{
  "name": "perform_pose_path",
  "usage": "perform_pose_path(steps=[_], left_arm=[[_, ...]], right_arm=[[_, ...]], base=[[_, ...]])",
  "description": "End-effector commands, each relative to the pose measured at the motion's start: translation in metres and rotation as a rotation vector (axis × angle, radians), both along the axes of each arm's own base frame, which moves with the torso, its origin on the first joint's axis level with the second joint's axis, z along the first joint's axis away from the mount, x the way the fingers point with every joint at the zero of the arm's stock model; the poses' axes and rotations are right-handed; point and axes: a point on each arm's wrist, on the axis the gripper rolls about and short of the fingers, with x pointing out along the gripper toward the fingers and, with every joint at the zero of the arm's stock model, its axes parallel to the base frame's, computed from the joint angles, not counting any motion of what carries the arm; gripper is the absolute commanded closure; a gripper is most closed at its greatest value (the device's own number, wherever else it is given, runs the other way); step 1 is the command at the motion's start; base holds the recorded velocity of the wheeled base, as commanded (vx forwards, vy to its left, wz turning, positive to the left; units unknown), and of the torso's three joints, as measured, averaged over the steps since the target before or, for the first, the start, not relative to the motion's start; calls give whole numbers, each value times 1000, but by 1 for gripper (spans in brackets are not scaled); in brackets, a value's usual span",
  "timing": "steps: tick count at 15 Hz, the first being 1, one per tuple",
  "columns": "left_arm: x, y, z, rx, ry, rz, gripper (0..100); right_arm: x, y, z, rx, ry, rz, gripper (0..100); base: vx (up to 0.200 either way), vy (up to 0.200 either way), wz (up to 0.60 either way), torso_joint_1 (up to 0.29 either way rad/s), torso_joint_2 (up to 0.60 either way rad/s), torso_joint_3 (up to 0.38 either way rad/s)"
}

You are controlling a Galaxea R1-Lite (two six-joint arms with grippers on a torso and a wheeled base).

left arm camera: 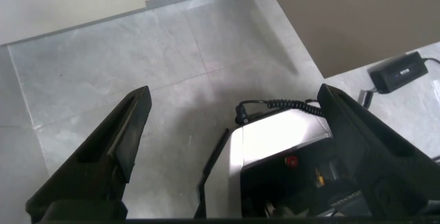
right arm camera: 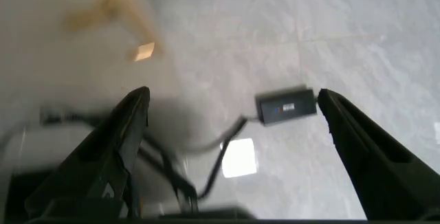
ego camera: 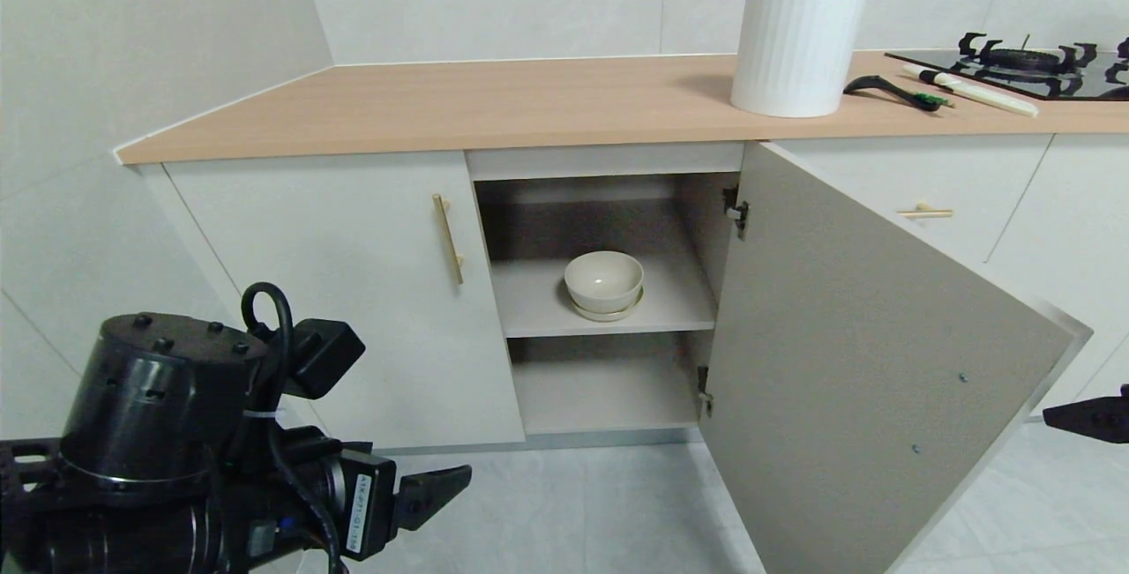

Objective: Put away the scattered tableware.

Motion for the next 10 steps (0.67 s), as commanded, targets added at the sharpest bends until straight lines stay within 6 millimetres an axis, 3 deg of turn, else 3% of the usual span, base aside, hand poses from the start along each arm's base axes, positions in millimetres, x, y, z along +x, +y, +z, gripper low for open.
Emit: perform_pose_path(steps=[1,4,10], left_arm=[[0,0,0,-1,-1,0,0],[0,0,0,-1,-1,0,0],[0,0,0,-2,-1,1,0]], right_arm=[[20,-7,-16,-3,42,-57,0],[39,-14,-24,5,21,-101,0],[41,-3,-33,8,53,-47,0]], base=[[0,0,0,0,0,0],[0,0,0,0,0,0],[0,0,0,0,0,0]])
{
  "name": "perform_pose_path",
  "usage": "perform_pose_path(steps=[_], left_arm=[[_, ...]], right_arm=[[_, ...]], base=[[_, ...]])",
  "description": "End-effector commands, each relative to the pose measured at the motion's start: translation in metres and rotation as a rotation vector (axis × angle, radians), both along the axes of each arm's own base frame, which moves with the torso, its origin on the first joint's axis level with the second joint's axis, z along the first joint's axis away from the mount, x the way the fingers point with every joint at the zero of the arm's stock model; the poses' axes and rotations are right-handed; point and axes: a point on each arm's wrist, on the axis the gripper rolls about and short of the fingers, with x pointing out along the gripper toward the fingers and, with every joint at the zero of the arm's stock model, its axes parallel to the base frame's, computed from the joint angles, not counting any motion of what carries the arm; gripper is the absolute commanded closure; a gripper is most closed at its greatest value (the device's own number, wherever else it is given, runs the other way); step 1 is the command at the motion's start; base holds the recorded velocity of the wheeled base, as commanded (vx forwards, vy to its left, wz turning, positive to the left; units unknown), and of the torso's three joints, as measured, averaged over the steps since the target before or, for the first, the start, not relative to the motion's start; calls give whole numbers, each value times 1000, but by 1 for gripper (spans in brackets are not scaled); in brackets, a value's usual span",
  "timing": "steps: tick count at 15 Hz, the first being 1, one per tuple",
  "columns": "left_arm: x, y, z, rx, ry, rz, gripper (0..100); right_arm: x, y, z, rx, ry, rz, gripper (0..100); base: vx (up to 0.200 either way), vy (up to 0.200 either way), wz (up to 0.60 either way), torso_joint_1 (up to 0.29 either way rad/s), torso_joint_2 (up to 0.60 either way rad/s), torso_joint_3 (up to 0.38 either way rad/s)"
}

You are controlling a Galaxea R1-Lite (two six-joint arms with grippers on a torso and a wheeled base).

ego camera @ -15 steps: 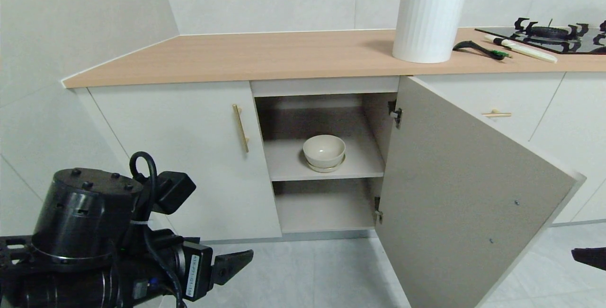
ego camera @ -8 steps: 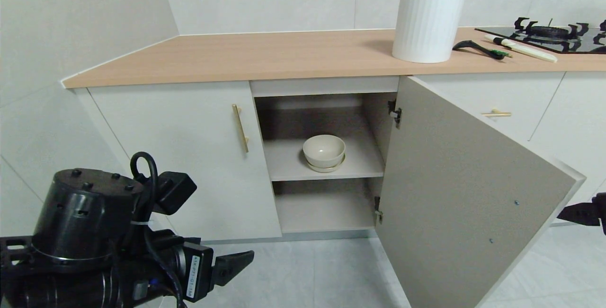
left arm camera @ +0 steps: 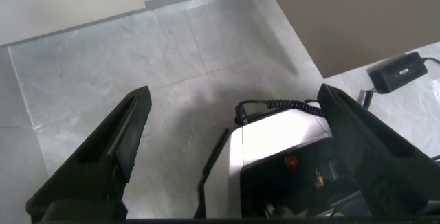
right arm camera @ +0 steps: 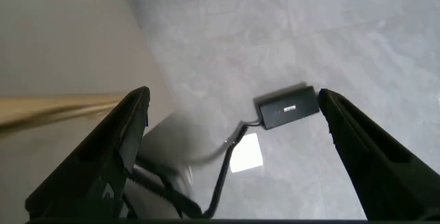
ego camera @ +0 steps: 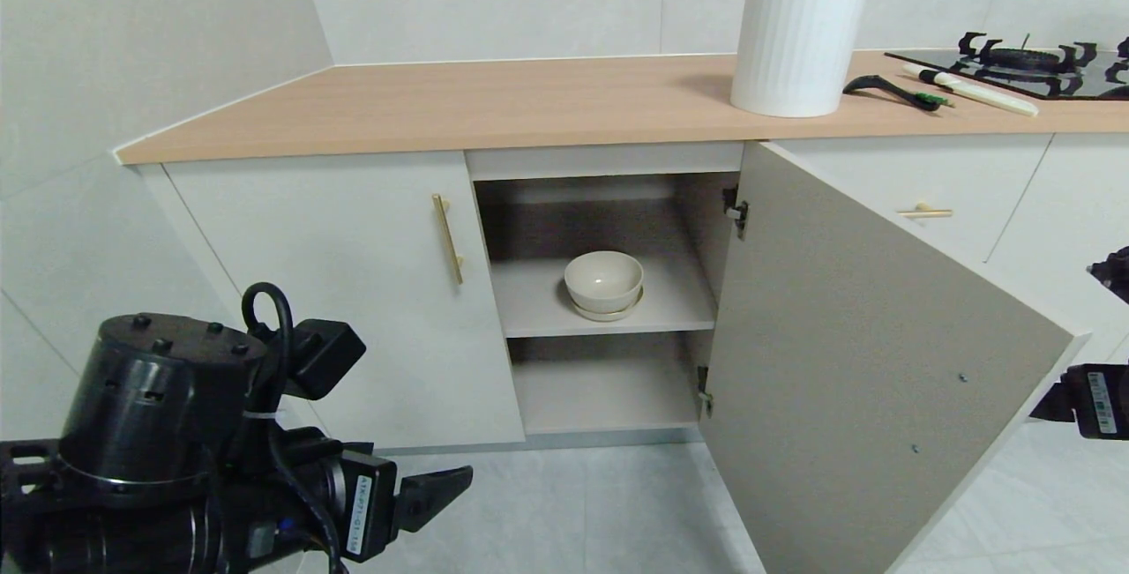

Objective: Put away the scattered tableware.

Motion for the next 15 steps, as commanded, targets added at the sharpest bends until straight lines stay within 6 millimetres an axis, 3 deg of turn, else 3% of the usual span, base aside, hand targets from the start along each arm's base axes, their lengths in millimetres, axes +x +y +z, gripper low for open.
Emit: perform_pose_path(steps=[1,4,6,10,15], left_arm=[[0,0,0,-1,-2,0,0],[0,0,0,-1,-2,0,0],[0,0,0,-1,-2,0,0],[-1,1,2,-4,-7,0,0],[-1,1,3,-8,-10,4,0]], right_arm=[[2,12,-6,21,18,37,0],[4,30,-12,62,12,80,0],[4,32,-13,62,12,91,0],[-4,67,-18,138,-15,199,0],[14,114,-40,202,-44,307,0]], base=[[0,0,0,0,0,0],[0,0,0,0,0,0],[0,0,0,0,0,0],[0,0,0,0,0,0],[0,0,0,0,0,0]])
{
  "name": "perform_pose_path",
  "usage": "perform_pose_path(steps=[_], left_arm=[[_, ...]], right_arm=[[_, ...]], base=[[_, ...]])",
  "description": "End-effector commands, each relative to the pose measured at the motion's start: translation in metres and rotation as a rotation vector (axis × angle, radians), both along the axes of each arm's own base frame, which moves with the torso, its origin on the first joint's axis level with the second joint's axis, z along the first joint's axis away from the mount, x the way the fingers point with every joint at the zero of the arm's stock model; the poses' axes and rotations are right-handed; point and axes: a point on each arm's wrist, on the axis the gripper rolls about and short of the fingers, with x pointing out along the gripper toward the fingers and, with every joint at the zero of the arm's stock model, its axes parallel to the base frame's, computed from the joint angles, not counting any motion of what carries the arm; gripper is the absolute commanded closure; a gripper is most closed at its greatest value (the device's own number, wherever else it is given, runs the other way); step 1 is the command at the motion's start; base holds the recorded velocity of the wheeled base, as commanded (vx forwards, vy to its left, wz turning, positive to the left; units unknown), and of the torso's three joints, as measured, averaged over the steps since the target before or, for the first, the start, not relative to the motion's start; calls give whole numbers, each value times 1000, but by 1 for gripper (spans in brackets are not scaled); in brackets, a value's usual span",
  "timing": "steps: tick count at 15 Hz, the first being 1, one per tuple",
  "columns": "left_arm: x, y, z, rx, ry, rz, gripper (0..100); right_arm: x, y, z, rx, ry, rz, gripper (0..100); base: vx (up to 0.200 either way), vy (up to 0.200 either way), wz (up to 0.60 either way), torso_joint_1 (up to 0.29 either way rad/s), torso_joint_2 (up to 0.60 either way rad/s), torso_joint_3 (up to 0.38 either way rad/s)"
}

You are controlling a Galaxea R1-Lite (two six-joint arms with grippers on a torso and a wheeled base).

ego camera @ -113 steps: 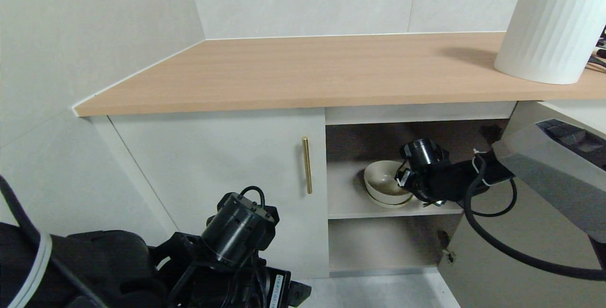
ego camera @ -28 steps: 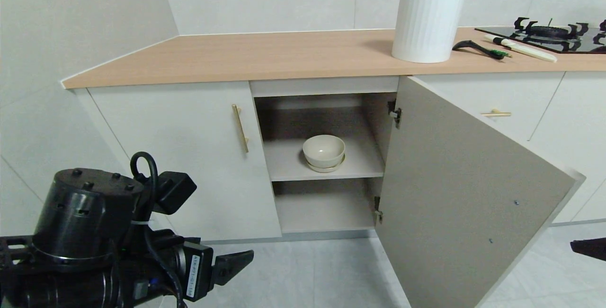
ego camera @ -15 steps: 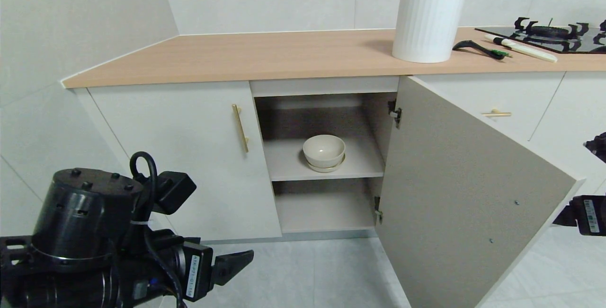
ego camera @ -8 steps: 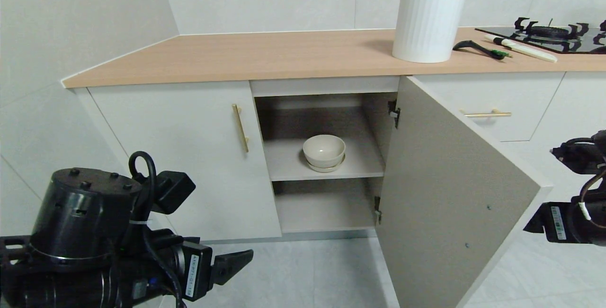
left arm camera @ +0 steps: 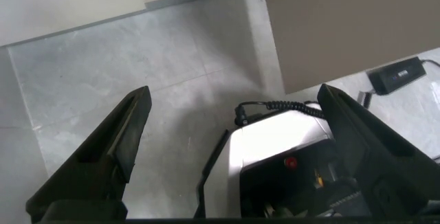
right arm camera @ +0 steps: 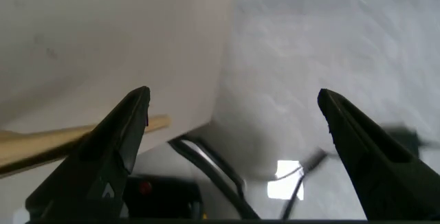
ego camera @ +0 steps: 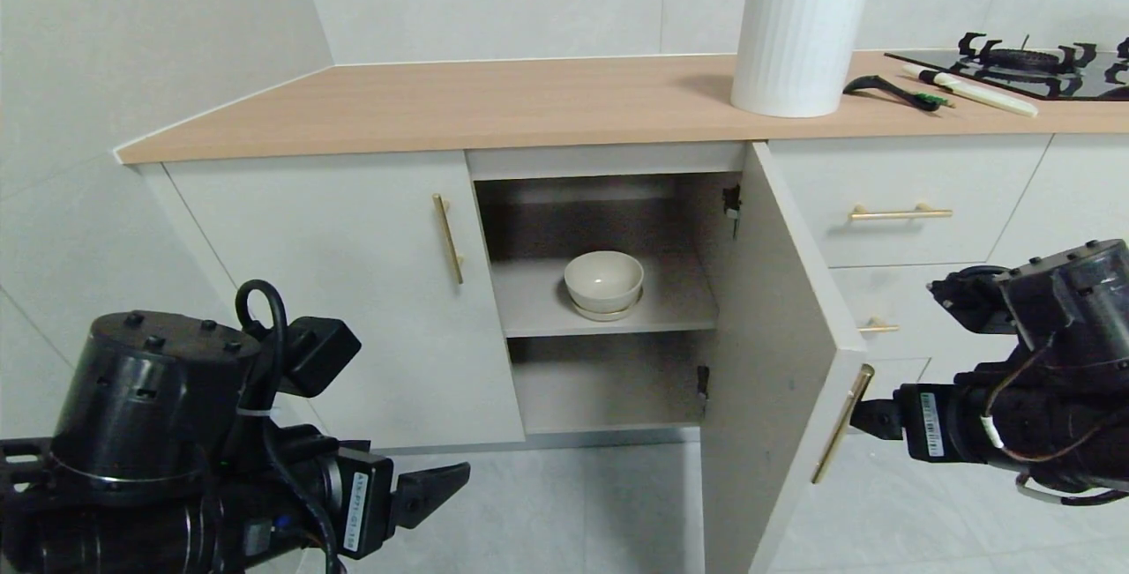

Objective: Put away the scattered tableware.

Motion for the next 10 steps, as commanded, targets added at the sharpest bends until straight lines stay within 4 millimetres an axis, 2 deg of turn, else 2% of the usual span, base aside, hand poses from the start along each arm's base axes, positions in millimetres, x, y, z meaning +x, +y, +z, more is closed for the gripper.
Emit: perform_pose_path(steps=[1,3,6,8,10], left_arm=[[0,0,2,-4,-8,2,0],[0,0,3,-6,-11,4,0],[-2,3,8,-20,-33,8,0],[-3,3,9,-22,-38,7,0],[0,1,7,-18,-29,6,0]], right_arm=[[14,21,-17,-14,27,52,0],[27,32,-22,-4,20,80,0],[61,66,-19,9,8,167,0],[69,78,-22,28,14,190,0],[73,81,-30,48,38,216,0]], base=[[0,0,0,0,0,0],[0,0,0,0,0,0],[0,0,0,0,0,0],[0,0,0,0,0,0],[0,0,0,0,0,0]])
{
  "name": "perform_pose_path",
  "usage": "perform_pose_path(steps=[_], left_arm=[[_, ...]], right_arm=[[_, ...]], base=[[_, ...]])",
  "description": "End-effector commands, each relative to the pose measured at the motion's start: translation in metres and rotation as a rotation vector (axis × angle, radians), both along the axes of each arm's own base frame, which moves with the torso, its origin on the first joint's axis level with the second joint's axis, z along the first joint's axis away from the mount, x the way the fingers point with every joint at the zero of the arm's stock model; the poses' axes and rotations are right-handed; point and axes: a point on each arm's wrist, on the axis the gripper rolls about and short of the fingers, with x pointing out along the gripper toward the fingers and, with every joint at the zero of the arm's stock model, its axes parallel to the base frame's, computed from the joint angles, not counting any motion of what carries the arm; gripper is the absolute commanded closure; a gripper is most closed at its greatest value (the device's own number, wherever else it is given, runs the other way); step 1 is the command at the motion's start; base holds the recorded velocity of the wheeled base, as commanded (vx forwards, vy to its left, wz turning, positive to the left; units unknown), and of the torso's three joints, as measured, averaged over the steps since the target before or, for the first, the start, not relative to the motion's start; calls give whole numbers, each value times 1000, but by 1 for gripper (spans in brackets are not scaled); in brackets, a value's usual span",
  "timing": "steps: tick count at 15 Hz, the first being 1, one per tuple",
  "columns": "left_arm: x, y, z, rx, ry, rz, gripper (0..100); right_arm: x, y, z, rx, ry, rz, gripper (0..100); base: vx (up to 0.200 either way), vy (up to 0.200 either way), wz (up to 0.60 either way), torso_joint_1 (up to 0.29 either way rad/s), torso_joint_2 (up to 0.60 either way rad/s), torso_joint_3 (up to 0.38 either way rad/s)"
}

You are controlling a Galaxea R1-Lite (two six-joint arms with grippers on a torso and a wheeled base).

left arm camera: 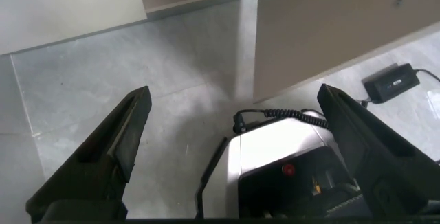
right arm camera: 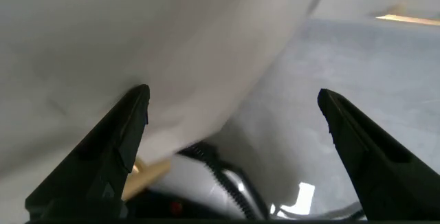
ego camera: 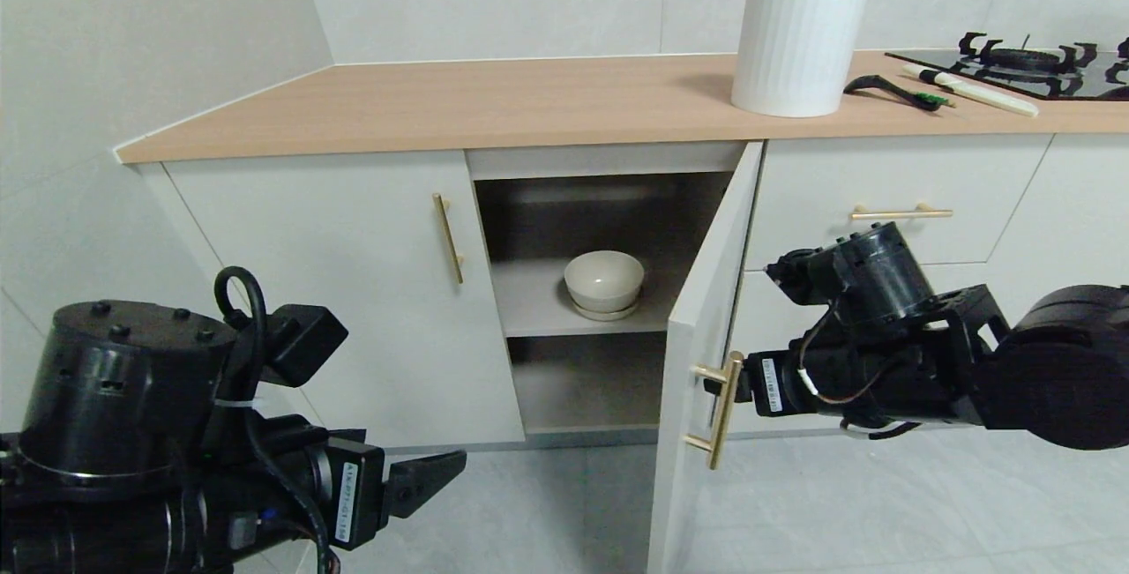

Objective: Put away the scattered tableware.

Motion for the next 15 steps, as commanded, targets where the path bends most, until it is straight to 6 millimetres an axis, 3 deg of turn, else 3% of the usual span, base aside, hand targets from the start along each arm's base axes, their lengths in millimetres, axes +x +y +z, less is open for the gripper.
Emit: perform_pose_path(steps=[1,14,15], left_arm=[[2,-1,-1,4,7,2,0],[5,0,-4,24,15,25,0],[7,1,-6,33,20,39,0]], right_arm=[[11,9,-16,10,31,10,0],[51,36,-67,182,-121,-40,0],[54,38,-70,184,-145,-57,0]], base=[[0,0,0,0,0,0],[0,0,0,0,0,0],[200,0,0,2,2,2]])
